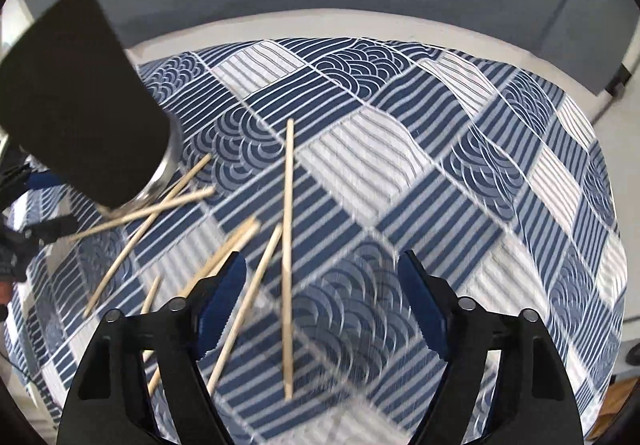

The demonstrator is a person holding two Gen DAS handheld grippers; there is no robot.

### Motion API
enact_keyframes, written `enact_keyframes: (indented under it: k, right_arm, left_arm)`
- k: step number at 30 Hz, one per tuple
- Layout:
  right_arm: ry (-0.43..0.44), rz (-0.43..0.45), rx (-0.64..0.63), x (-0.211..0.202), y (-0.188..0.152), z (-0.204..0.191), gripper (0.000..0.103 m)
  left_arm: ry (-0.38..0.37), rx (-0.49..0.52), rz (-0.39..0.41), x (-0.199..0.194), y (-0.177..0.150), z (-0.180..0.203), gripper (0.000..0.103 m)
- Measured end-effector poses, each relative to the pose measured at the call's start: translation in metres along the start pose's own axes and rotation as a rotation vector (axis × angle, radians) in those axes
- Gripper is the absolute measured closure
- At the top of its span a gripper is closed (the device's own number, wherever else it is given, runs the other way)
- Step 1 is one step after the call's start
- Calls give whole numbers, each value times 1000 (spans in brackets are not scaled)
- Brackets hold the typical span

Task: Organize utensils
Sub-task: 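Move the right tool back to the pile and close it on a stick while the left tool approaches, then close the left tool on a wooden stick while the right tool holds its stick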

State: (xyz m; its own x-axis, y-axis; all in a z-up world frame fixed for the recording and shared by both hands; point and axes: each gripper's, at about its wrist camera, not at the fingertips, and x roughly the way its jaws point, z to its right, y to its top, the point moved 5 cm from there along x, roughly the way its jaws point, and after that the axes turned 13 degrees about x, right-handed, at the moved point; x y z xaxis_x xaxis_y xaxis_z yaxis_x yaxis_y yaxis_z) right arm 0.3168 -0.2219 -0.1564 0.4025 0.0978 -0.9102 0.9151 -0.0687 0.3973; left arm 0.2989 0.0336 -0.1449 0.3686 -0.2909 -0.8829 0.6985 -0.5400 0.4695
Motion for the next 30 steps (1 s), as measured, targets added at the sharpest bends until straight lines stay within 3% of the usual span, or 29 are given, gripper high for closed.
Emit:
enact_keyframes:
  k: [3, 6, 11, 13, 17, 19, 26, 30]
  right_arm:
    - [13, -23, 4, 16, 17, -2, 33]
    - [13, -38, -15, 27, 28, -7, 40]
    - [-6, -71, -41, 38, 42, -14, 47]
    - [-11, -76, -47, 38, 43, -16, 64]
    - [-11, -75, -43, 36, 41, -18, 81]
    - [-15, -73, -39, 35, 41, -18, 97]
    - [-22, -56, -13, 25, 26, -15, 98]
    - [-10, -61, -4, 22, 22, -6, 98]
  left_arm:
    - [1, -5, -26, 6, 2, 1, 32]
    - [66, 48, -68, 16, 3, 4, 36]
    - [55, 111, -86, 24, 7, 15, 39]
    - [37, 139, -87, 25, 8, 22, 39]
    - [-37, 138, -62, 22, 9, 35, 39]
    - [-46, 136, -54, 19, 6, 35, 39]
    - [-101, 153, -57, 18, 3, 40, 39]
    - [-95, 184, -75, 16, 3, 42, 39]
